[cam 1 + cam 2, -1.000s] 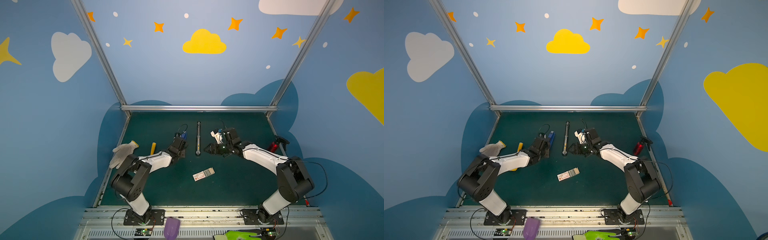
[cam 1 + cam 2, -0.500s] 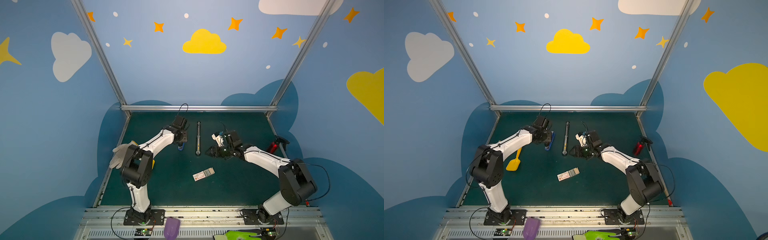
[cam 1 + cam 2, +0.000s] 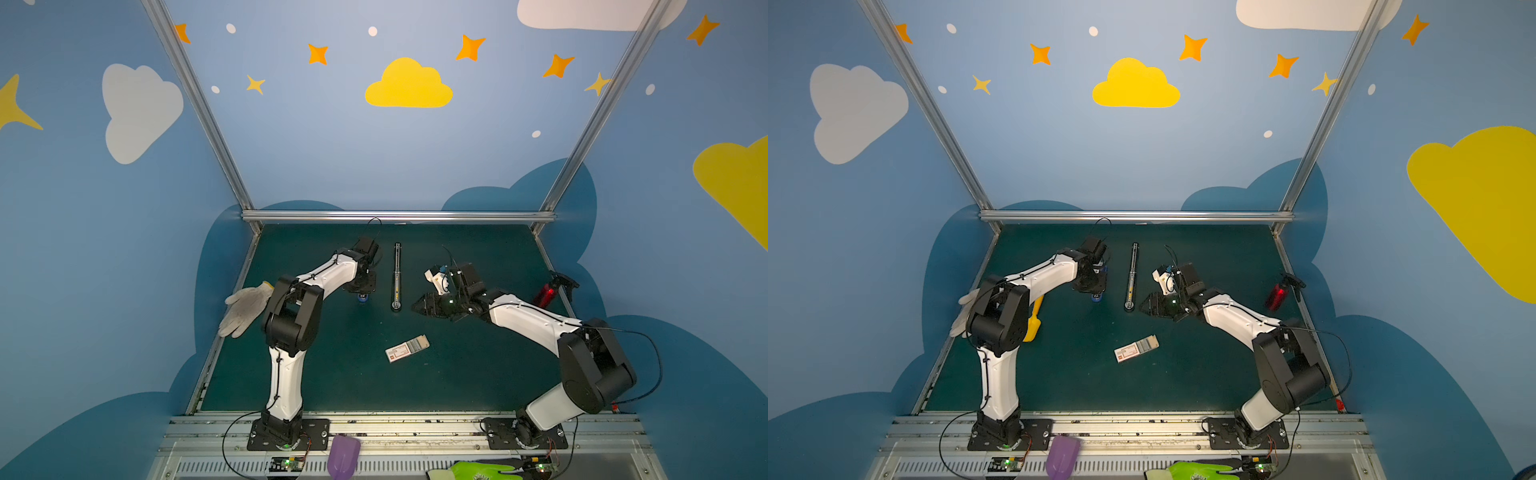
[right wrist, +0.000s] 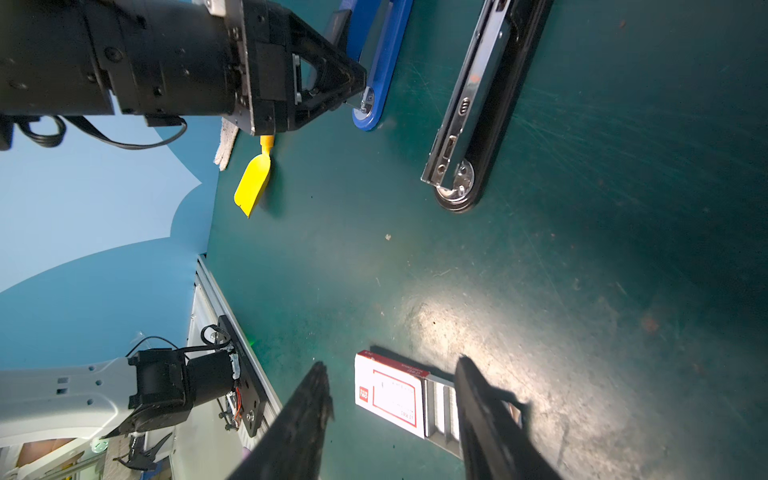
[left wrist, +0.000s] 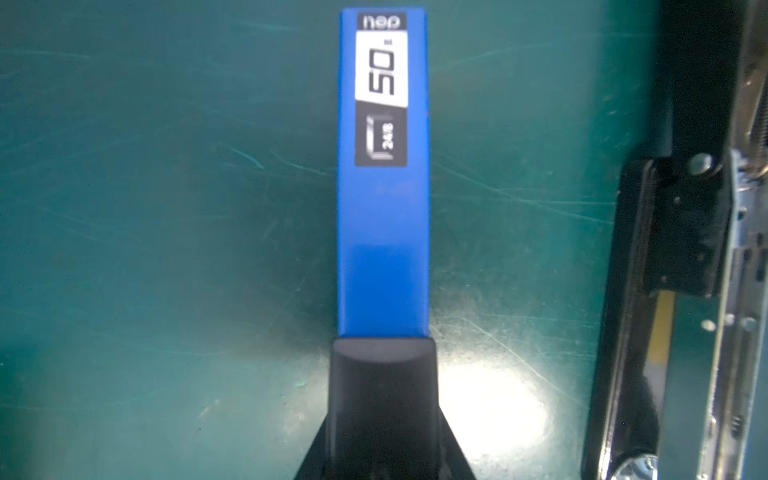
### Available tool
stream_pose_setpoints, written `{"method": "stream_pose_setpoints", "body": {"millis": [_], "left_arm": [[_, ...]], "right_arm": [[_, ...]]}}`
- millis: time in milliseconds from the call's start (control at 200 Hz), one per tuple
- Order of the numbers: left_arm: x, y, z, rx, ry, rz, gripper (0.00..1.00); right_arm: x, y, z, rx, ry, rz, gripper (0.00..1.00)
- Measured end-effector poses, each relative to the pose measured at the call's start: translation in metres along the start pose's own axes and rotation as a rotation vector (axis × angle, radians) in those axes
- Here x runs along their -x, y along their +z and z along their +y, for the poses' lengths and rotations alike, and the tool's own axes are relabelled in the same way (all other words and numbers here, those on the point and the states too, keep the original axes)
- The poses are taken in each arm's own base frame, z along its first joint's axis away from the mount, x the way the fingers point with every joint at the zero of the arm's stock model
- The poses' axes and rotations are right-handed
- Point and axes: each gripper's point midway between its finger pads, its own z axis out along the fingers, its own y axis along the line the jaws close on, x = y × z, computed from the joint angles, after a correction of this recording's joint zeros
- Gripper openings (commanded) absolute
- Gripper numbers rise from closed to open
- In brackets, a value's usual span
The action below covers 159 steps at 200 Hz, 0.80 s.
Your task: Load the staples into the stapler
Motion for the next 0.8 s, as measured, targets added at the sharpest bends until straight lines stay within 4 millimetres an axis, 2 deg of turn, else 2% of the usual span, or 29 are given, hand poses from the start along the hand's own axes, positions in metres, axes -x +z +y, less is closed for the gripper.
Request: {"method": "stream_pose_setpoints", "body": {"millis": [195,506,606,691,751,796], "left_arm": [[-0.001,0.002,0.002,0.009,0.008,0.01,0.08],[0.003,0.007,0.01,0.047,0.017,0.006,0.09],[0.006,0.007,0.022,0.078,0.004,0.004,0.16],[0.008,0.006,0.038,0.105,-0.019,0.007,0.27],[0.009,0.003,0.05,0.127,-0.033,0.007,0.37],[0.01,0.0,0.055,0.139,-0.039,0.006,0.4]], "right_arm": [[0.0,0.0,0.0,0.001,0.006,0.0,0.5],[-0.001,-0.001,0.0,0.0,0.016,0.002,0.49],[-0.004,-0.003,0.0,-0.006,0.02,0.013,0.44],[-0.008,-0.004,-0.001,-0.019,0.026,0.035,0.38],[-0.012,-0.005,-0.002,-0.032,0.03,0.058,0.37],[-0.014,-0.006,-0.002,-0.045,0.031,0.073,0.36]]}}
